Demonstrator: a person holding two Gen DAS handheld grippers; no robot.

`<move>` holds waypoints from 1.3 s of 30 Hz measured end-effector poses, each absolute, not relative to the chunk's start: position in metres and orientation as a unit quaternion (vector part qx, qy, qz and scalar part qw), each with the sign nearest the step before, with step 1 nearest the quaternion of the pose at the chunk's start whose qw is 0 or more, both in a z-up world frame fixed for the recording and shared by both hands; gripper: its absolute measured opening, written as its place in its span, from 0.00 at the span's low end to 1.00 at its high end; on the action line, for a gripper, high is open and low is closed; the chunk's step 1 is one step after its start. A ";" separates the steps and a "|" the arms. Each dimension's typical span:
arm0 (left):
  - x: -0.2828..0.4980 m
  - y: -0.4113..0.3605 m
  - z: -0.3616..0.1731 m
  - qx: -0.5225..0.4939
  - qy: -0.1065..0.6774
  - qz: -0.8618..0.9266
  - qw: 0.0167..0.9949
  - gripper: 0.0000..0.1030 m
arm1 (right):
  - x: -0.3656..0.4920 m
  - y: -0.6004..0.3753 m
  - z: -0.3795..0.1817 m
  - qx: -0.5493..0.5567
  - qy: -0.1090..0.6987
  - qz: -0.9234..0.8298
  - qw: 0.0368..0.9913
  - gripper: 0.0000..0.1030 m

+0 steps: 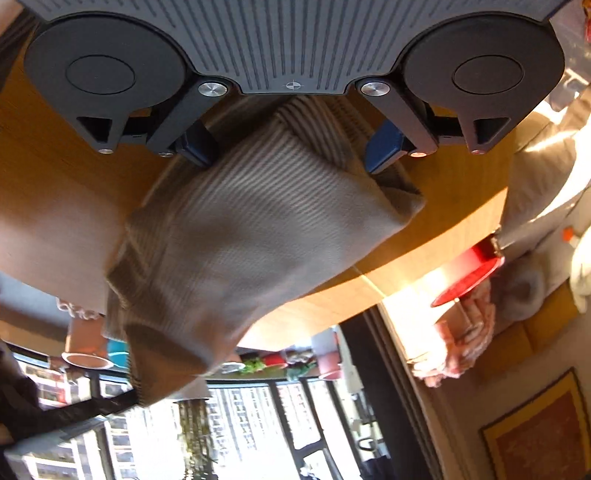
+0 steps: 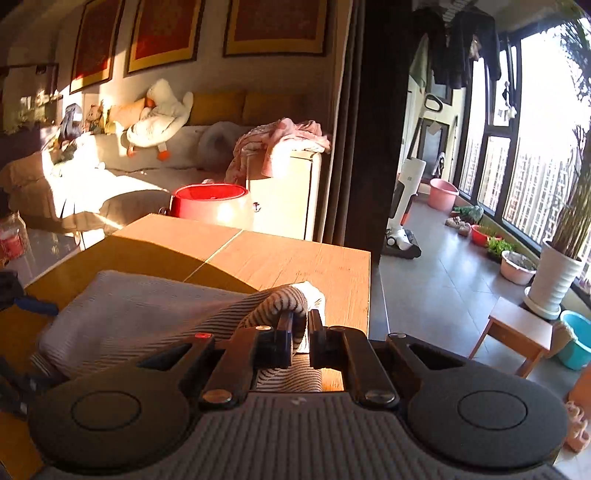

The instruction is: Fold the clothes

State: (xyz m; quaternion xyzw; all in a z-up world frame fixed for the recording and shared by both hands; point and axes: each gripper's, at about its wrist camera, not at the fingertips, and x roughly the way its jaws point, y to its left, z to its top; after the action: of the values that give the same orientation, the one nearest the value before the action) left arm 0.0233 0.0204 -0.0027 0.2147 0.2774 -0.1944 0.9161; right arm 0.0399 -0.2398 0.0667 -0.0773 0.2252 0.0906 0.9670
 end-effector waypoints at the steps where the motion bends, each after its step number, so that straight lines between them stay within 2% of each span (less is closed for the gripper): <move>1: 0.028 0.025 0.000 0.206 0.276 -0.181 0.922 0.87 | 0.035 -0.238 0.063 -0.095 0.225 0.093 0.965 0.12; 3: 0.034 0.036 0.006 0.192 0.273 -0.163 0.928 0.89 | 0.025 -0.235 0.053 -0.129 0.230 0.094 0.960 0.38; 5: 0.040 0.045 0.012 0.182 0.273 -0.151 0.933 0.90 | 0.014 -0.234 0.038 -0.169 0.243 0.097 0.950 0.54; 6: 0.042 0.048 0.014 0.178 0.273 -0.148 0.934 0.90 | 0.008 -0.235 0.031 -0.185 0.249 0.099 0.945 0.55; 12: 0.047 0.060 0.014 0.153 0.290 -0.149 0.933 0.94 | 0.015 -0.228 -0.014 -0.283 0.262 0.061 0.921 0.54; 16: 0.044 0.068 0.017 0.135 0.302 -0.156 0.931 0.93 | 0.038 -0.223 -0.011 -0.218 0.244 0.064 0.943 0.53; 18: 0.035 0.075 0.020 0.125 0.305 -0.170 0.929 0.93 | 0.047 -0.230 0.006 -0.169 0.232 0.063 0.956 0.41; 21: 0.021 0.084 0.025 0.117 0.309 -0.195 0.924 0.93 | 0.059 -0.248 0.034 -0.039 0.246 0.083 0.965 0.25; 29: 0.011 0.071 0.006 0.181 0.328 -0.230 0.898 0.94 | 0.069 -0.254 0.036 -0.026 0.259 0.073 0.963 0.24; 39: 0.027 0.067 0.002 0.187 0.326 -0.185 0.908 0.94 | 0.067 -0.259 0.027 -0.024 0.271 0.069 0.960 0.24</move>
State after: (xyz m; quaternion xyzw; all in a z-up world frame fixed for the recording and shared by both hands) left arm 0.0267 0.0673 0.0016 0.1866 0.3256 -0.1852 0.9082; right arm 0.0674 -0.2586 0.0269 -0.0242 0.2709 0.0691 0.9598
